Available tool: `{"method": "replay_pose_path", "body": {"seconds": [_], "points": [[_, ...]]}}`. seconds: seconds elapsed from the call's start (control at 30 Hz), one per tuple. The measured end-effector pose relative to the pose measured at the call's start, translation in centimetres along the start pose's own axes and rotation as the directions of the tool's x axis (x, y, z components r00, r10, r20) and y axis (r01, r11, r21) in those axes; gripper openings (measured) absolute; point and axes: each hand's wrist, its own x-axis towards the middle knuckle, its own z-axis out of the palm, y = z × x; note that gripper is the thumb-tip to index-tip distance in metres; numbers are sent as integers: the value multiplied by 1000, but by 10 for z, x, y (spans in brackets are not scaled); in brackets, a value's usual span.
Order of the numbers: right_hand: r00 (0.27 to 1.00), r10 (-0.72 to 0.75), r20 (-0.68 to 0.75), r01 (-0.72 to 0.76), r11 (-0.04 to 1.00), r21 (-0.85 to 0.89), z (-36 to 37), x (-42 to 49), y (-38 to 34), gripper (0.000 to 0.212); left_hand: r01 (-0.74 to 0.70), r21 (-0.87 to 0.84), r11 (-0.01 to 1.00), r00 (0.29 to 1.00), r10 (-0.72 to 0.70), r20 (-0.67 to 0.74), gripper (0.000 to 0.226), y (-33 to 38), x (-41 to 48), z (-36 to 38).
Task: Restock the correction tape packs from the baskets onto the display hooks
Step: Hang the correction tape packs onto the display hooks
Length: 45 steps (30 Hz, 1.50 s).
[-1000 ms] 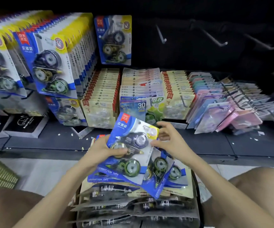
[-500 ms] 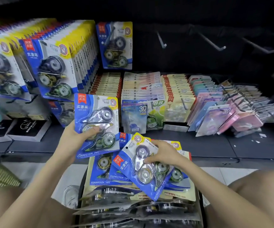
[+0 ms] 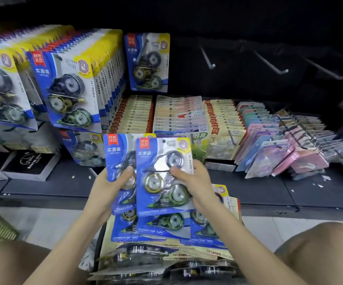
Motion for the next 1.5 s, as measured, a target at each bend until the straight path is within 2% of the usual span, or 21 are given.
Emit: {"method": "replay_pose_path", "body": {"seconds": [0.07, 0.17, 0.27, 0.33, 0.4, 0.47, 0.5, 0.57, 0.63, 0.73, 0.8, 0.9, 1.03, 1.1, 1.2, 1.27, 1.33, 1.4, 1.5], "points": [[1000, -3, 23, 4, 999, -50, 15, -1, 10, 23, 23, -2, 1000, 1000, -23, 5, 31, 1, 1, 3], [995, 18, 101, 14, 953, -303, 13, -6, 21, 26, 48, 25, 999, 999, -48, 14, 26, 1, 3, 4], [1000, -7, 11, 12, 872, -490, -15, -1, 23, 49, 27, 92, 995, 999, -30, 29, 26, 1, 3, 8], [989, -84, -121, -16, 756, -654, -44, 6, 22, 70, 21, 86, 996, 1000, -23, 17, 25, 0, 3, 12], [972, -93, -217, -123, 584, -802, -76, 13, 25, 91, 13, 71, 997, 1000, -12, -17, 24, 1, 5, 12], [967, 36, -250, -238, 467, -852, -98, 16, 30, 103, -6, 67, 998, 999, 9, -51, 25, 4, 8, 10], [966, 105, -238, -259, 453, -853, -104, 16, 34, 106, -19, 61, 998, 998, 23, -62, 26, 5, 9, 9], [963, 173, -207, -266, 479, -836, -108, 16, 43, 107, -48, 44, 998, 996, 51, -72, 26, 8, 9, 8], [963, 147, -225, -268, 535, -801, -108, 17, 48, 110, -65, 35, 997, 994, 68, -87, 25, 10, 8, 7], [936, 197, -290, -335, 751, -569, -112, 22, 50, 115, -79, 24, 997, 991, 81, -109, 24, 11, 7, 6], [930, 230, -287, -343, 824, -452, -115, 22, 48, 113, -88, 25, 996, 989, 90, -115, 24, 12, 6, 5], [940, 127, -316, -272, 838, -473, -119, 17, 37, 103, -109, 36, 993, 987, 112, -119, 23, 14, 5, 2], [947, -118, -298, -81, 811, -580, -116, 10, 0, 89, -148, 90, 985, 978, 159, -132, 26, 16, 6, -6], [943, -219, -251, -6, 741, -671, -110, 5, -20, 85, -183, 143, 973, 970, 202, -133, 29, 20, 4, -6], [914, -386, -125, 126, 564, -816, -93, -8, -49, 81, -260, 246, 934, 946, 297, -126, 33, 31, -3, -5], [863, -504, -18, 238, 440, -866, -79, -14, -68, 79, -305, 306, 902, 926, 356, -125, 33, 40, -7, -5], [787, -611, 84, 370, 360, -856, -64, -17, -85, 76, -354, 344, 870, 900, 417, -129, 35, 54, -8, -5], [722, -680, 128, 487, 367, -793, -48, -15, -100, 73, -414, 359, 836, 863, 486, -136, 38, 70, -9, -2], [697, -710, 101, 603, 505, -618, -24, -6, -123, 71, -506, 358, 785, 793, 587, -164, 41, 96, -5, 0]]}}
